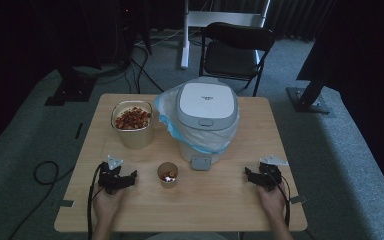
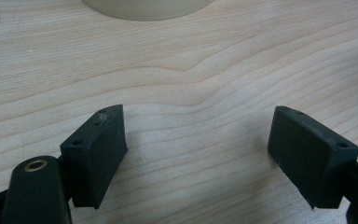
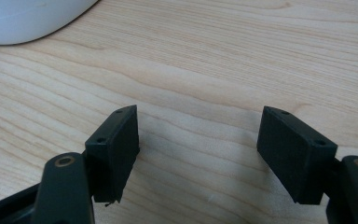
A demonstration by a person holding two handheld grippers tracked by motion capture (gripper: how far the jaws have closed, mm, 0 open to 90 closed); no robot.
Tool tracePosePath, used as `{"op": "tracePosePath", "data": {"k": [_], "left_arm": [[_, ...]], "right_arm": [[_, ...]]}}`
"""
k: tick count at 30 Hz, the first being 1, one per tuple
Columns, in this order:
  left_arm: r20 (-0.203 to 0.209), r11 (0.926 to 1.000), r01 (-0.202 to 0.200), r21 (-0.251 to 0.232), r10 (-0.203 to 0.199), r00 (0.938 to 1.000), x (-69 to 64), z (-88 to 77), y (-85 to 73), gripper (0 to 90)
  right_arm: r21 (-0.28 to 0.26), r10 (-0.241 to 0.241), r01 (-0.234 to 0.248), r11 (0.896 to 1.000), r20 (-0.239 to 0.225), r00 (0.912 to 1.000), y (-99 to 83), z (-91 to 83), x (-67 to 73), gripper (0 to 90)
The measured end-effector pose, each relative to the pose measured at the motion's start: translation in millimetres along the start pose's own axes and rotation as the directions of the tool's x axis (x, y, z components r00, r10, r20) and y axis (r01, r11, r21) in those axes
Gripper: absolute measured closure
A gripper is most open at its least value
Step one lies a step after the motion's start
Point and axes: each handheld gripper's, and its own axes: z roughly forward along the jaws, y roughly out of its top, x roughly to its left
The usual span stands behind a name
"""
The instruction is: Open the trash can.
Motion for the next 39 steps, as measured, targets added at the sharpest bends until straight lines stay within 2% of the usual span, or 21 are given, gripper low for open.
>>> {"op": "tracePosePath", "data": {"k": [13, 19, 25, 33, 39], "left_arm": [[0.008, 1.0, -0.007, -0.003, 0.007, 0.9999, 0.6, -0.3, -0.4, 19.7], [-0.004, 1.0, 0.002, -0.009, -0.002, 1.0, -0.4, -4.5, -3.9, 22.7], [0.027, 0.9993, 0.015, -0.033, -0.014, 0.9995, -2.3, -13.1, -7.8, 22.7], [0.061, 0.9989, 0.034, -0.033, -0.032, 0.9976, -8.9, -21.5, -18.4, 22.7], [0.067, 0.9978, 0.052, -0.04, -0.05, 0.9965, -14.5, -31.1, -26.1, 22.7]], "right_arm": [[0.0, 0.0, 0.0, 1.0, 0.0, 1.0, 0.0, 0.0, 0.0, 29.0], [0.0, 0.001, -0.001, 1.0, 0.0, 1.0, 0.1, 0.0, 0.0, 29.0], [0.0, 0.0, 0.0, 1.0, 0.0, 1.0, 0.1, 0.0, 0.0, 29.0], [0.0, 0.001, -0.001, 1.0, 0.0, 1.0, 0.1, 0.0, 0.1, 29.0], [0.0, 0.002, -0.002, 1.0, 0.001, 1.0, 0.1, 0.0, 0.1, 29.1]]}}
